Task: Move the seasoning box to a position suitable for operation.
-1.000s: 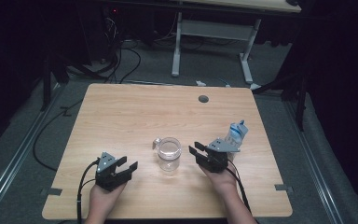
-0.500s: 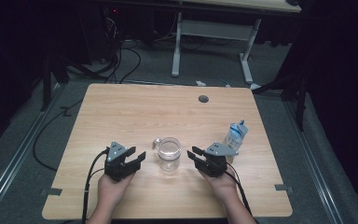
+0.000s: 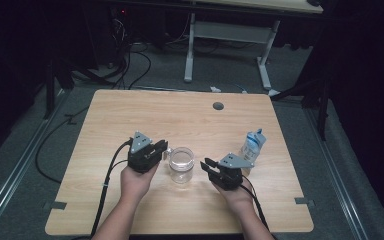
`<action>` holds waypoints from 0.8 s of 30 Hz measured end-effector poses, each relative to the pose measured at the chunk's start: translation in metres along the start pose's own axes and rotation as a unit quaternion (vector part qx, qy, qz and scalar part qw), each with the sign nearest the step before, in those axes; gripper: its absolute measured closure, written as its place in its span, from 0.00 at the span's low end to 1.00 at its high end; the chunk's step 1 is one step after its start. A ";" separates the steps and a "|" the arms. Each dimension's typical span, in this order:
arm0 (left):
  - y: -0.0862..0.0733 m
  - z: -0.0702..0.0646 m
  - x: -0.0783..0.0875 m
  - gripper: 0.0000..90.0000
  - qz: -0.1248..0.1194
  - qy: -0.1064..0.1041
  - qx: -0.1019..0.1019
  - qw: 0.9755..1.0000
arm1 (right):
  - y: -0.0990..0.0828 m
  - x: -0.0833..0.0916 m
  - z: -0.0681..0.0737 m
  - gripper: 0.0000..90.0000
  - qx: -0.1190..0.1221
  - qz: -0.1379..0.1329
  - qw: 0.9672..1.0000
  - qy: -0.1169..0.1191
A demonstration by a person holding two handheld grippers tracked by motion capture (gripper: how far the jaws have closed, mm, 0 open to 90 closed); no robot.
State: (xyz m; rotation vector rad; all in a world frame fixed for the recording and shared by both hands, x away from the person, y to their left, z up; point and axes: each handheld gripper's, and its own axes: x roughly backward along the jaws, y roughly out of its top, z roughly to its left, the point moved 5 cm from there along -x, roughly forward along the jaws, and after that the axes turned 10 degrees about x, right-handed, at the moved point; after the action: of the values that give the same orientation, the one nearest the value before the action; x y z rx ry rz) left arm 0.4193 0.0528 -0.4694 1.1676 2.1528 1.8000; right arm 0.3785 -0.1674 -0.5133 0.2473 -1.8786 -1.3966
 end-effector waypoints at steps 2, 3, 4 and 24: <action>-0.001 -0.003 -0.002 0.96 -0.002 -0.002 -0.006 1.000 | 0.001 0.001 0.001 0.82 0.003 -0.004 1.000 0.002; -0.001 -0.003 -0.002 0.97 -0.002 -0.002 -0.006 1.000 | 0.001 0.001 0.001 0.82 0.003 -0.004 1.000 0.002; -0.003 -0.004 -0.003 0.97 -0.006 0.001 -0.015 1.000 | 0.001 0.002 0.002 0.83 0.005 -0.007 1.000 0.001; -0.010 -0.002 -0.013 1.00 -0.001 0.011 -0.014 1.000 | 0.007 0.008 0.005 0.99 0.021 -0.020 1.000 0.011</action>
State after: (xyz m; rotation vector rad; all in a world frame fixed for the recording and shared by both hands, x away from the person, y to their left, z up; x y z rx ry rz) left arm 0.4221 0.0432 -0.4826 1.1439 2.1329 1.8450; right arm 0.3717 -0.1654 -0.5042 0.3214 -1.8955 -1.3775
